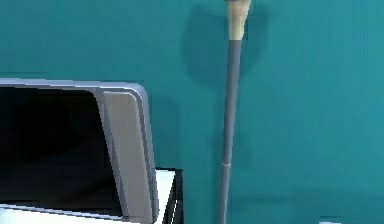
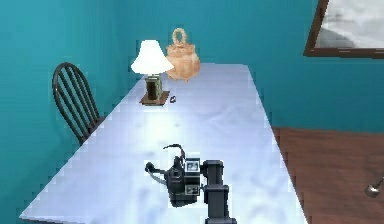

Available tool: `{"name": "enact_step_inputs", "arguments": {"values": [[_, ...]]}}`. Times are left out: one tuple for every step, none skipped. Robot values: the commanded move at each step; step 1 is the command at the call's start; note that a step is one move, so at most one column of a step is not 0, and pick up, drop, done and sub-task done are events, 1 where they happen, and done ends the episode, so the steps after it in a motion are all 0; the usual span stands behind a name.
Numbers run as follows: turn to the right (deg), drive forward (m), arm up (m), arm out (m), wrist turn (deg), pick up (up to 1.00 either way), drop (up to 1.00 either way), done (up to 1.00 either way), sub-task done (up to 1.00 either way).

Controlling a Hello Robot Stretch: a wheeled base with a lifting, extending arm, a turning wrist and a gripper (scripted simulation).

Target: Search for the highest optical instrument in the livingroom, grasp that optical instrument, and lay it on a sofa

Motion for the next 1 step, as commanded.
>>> {"name": "enact_step_inputs", "arguments": {"values": [[0.0, 0.0, 0.2, 0.0, 0.0, 0.0, 0.0, 0.0, 0.0]]}}
